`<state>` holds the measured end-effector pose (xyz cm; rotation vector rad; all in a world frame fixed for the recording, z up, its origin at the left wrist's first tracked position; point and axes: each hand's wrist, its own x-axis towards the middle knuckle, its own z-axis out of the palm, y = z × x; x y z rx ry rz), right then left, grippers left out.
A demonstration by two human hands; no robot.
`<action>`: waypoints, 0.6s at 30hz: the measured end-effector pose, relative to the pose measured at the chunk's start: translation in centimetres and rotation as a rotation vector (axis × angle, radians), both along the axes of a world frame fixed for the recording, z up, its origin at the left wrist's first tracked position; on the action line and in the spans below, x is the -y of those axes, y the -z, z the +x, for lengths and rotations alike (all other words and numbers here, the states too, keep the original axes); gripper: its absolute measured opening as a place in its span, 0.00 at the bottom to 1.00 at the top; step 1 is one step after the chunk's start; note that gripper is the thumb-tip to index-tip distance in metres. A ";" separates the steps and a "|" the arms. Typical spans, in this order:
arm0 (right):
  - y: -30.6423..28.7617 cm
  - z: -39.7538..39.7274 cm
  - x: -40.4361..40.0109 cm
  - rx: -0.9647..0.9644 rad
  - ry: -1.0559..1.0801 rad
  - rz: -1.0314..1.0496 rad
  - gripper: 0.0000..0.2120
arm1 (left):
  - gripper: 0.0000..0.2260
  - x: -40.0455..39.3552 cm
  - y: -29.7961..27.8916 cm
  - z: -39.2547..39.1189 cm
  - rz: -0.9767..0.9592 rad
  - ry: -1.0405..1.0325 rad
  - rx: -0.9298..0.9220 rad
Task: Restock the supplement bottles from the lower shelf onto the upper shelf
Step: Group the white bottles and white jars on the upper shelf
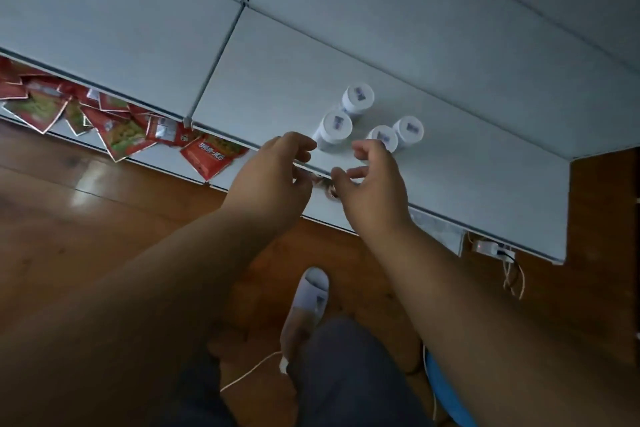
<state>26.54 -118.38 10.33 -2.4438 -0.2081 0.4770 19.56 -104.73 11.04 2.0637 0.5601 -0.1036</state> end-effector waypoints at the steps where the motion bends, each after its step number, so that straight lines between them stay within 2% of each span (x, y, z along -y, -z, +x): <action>1: 1.6 0.9 -0.1 0.019 -0.024 -0.031 0.23 | 0.19 0.3 1.4 0.8 -0.006 -0.004 -0.017; 7: 7.4 4.7 -3.2 0.186 -0.174 -0.124 0.31 | 0.19 -0.2 7.0 4.0 0.029 -0.060 -0.047; 12: 9.5 6.6 -4.9 0.168 -0.100 -0.269 0.24 | 0.18 -1.7 9.6 6.4 0.036 -0.045 -0.106; 16: 7.8 5.9 -5.0 0.082 -0.016 0.002 0.21 | 0.16 -2.6 8.8 5.7 -0.003 -0.127 -0.091; 18: 5.6 3.9 -4.8 -0.033 0.000 0.181 0.20 | 0.14 -2.8 7.0 3.7 -0.154 -0.217 -0.133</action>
